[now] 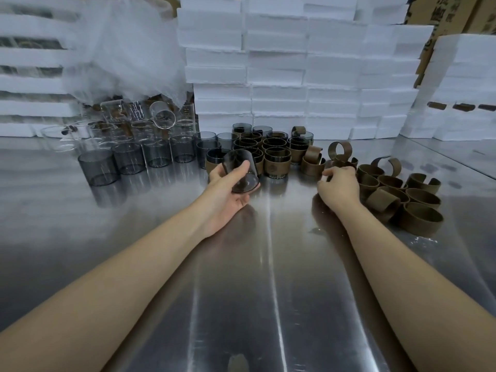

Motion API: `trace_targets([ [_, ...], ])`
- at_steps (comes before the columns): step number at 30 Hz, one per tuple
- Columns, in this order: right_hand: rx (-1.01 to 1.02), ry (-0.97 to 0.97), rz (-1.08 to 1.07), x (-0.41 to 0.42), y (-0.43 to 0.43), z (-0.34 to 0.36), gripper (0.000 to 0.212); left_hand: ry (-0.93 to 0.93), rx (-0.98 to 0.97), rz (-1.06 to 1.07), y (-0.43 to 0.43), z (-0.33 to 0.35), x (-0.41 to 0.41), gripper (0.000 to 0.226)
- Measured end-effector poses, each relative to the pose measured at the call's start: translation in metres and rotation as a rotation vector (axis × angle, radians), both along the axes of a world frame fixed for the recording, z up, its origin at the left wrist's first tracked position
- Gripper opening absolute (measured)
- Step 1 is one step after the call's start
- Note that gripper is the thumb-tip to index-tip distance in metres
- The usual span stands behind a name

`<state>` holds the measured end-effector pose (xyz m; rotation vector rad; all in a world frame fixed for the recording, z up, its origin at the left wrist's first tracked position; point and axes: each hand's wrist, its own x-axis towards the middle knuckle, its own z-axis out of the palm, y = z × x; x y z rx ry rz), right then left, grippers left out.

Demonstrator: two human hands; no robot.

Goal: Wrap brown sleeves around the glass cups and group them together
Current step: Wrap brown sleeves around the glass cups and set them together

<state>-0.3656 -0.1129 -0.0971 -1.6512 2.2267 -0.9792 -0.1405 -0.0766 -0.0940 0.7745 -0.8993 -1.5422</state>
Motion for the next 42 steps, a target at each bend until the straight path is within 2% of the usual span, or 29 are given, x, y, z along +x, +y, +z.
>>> trace_targets([
  [4,-0.162,0.059,0.09,0.009,0.005,-0.001,0.02,-0.037,-0.019,0.016,-0.001,-0.001,-0.002,0.063],
  [6,-0.261,0.016,0.107,0.02,0.009,0.002,0.015,-0.051,-0.034,0.02,-0.002,-0.001,0.0,0.061],
  [11,-0.4,-0.356,0.164,0.043,0.018,0.023,0.02,-0.088,-0.057,-0.005,-0.004,-0.003,0.003,0.053],
  [15,-0.225,-0.832,0.308,0.055,0.034,0.035,0.011,-0.167,-0.115,-0.03,-0.005,-0.006,0.002,0.047],
  [16,-0.173,-0.915,0.328,0.058,0.038,0.037,0.009,-0.183,-0.122,-0.033,-0.005,-0.007,0.001,0.048],
  [18,-0.088,-0.964,0.328,0.06,0.043,0.044,0.006,-0.183,-0.115,-0.027,-0.004,-0.008,0.001,0.05],
  [22,-0.022,-0.864,0.381,0.061,0.051,0.052,0.015,-0.233,-0.194,-0.018,-0.003,-0.011,0.0,0.041],
  [27,-0.259,-0.439,0.384,0.066,0.052,0.046,0.021,-0.286,-0.226,-0.049,-0.001,-0.01,0.0,0.05],
  [32,-0.359,-0.223,0.398,0.064,0.046,0.044,0.014,-0.287,-0.266,0.017,0.001,-0.008,0.0,0.053],
  [35,-0.403,-0.14,0.398,0.069,0.045,0.04,0.017,-0.307,-0.244,0.028,0.001,-0.007,-0.001,0.047],
  [39,-0.419,-0.096,0.406,0.073,0.044,0.035,0.014,-0.276,-0.199,0.015,0.001,-0.001,0.001,0.027],
  [42,-0.446,-0.052,0.414,0.074,0.046,0.033,0.018,-0.393,-0.327,-0.027,0.004,-0.003,0.001,0.02],
])
